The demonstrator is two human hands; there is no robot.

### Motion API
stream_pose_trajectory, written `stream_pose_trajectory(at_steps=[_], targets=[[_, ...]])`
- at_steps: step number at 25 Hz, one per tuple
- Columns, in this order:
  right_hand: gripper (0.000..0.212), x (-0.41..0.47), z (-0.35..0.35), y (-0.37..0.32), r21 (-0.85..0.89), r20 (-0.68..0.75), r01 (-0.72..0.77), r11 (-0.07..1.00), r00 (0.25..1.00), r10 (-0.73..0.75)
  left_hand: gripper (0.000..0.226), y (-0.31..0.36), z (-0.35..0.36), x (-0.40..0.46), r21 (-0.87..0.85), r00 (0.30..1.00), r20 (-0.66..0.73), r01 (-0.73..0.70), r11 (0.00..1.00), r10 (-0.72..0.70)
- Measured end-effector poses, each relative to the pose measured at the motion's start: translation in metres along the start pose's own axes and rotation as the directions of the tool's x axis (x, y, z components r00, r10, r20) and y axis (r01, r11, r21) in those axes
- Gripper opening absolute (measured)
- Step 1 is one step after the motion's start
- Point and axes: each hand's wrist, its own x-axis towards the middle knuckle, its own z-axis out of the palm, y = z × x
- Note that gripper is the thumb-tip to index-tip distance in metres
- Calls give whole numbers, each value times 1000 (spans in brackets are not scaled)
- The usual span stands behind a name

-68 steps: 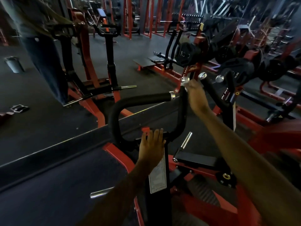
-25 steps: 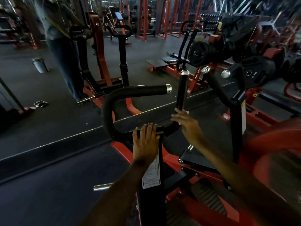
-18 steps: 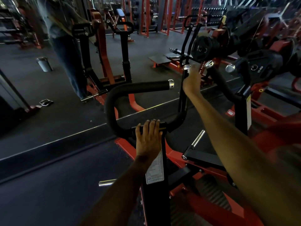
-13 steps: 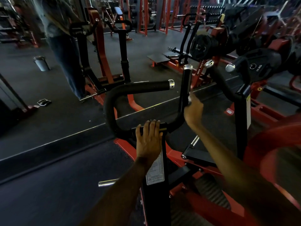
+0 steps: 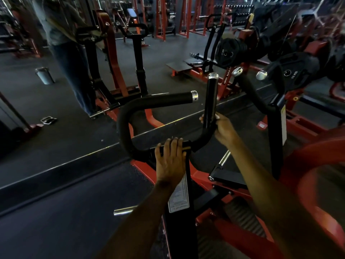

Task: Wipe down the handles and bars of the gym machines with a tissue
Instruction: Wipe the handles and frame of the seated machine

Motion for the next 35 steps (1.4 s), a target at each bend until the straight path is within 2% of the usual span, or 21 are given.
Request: stream_pose_trajectory(at_steps=[2, 5, 8, 10, 11, 12, 13, 14, 15, 16, 17, 19, 21, 24, 25, 26, 29, 31, 32, 34, 35], targets=[[28, -2, -4, 0, -59, 10, 24, 998, 1000, -24, 44, 0, -1, -1, -5, 1000, -1, -4, 1000, 4], [26, 2, -11, -13, -114, 59, -20, 993, 998, 27, 46, 0, -2, 0, -11, 1000, 5, -1, 1000, 1], [27, -10, -8, 16, -102, 106, -113, 988, 987, 123, 45, 2, -4, -1, -4, 1000, -6, -6, 1000, 6], [35, -33, -1, 50, -57, 75, -233, 971, 969, 237, 45, 1, -5, 0, -8, 1000, -9, -7, 1000, 7], [34, -44, 2, 58, -83, -9, -238, 968, 971, 239, 45, 1, -5, -1, -9, 1000, -8, -6, 1000, 6], [29, -47, 1, 56, -144, -125, -196, 970, 976, 178, 45, 1, -5, -1, -4, 1000, -7, -4, 1000, 4], [21, -43, -3, 44, -262, -310, -109, 959, 950, 24, 46, 1, -6, 0, -1, 1000, 0, 0, 1000, 0], [12, -37, -8, 23, -370, -435, 5, 929, 883, -178, 47, 1, -6, 1, -2, 1000, 15, 5, 1000, -5], [18, -30, -8, -6, -519, -424, 123, 846, 822, -380, 47, 1, -6, 1, 0, 1000, 31, 4, 1000, -4], [28, -19, -10, -27, -659, -306, 245, 711, 776, -551, 48, 1, -6, 0, 7, 999, 40, 0, 1000, 0], [35, -14, -7, -41, -730, -178, 322, 604, 763, -622, 48, 1, -6, -1, 17, 999, 42, -2, 1000, 2], [44, -18, 9, -29, -734, -22, 411, 540, 781, -624, 48, 1, -6, 2, 13, 999, 38, 5, 1000, -5], [54, -40, 21, 22, -750, -15, 421, 510, 761, -649, 47, 2, -4, 1, 5, 1000, 30, 3, 1000, -3], [62, -95, 34, 83, -791, 32, 329, 515, 864, -502, 46, 1, -5, 1, 23, 999, 35, 8, 1000, -9], [61, -109, 33, 82, -806, 88, 349, 479, 870, -485, 46, 1, -5, 0, 13, 999, 38, 5, 1000, -5], [57, -113, 30, 67, -800, 112, 392, 454, 841, -529, 46, 1, -5, -2, 13, 999, 33, 3, 1000, -4], [47, -69, 17, 0, -832, 66, 416, 366, 730, -680, 47, 1, -6, 1, 16, 999, 40, 12, 1000, -13], [49, -31, 4, -22, -893, 133, 359, 274, 789, -600, 48, 1, -7, -1, 25, 999, 46, -1, 1000, 0], [50, -26, 3, -13, -901, 144, 333, 280, 835, -532, 48, 1, -7, 0, 25, 999, 46, 1, 1000, -2], [49, -51, 12, 32, -900, 177, 339, 272, 858, -483, 47, 1, -6, 2, 3, 999, 37, 12, 1000, -12], [52, -75, 17, 56, -889, 223, 388, 244, 831, -510, 47, 1, -5, 1, -6, 1000, 26, 12, 1000, -12]])
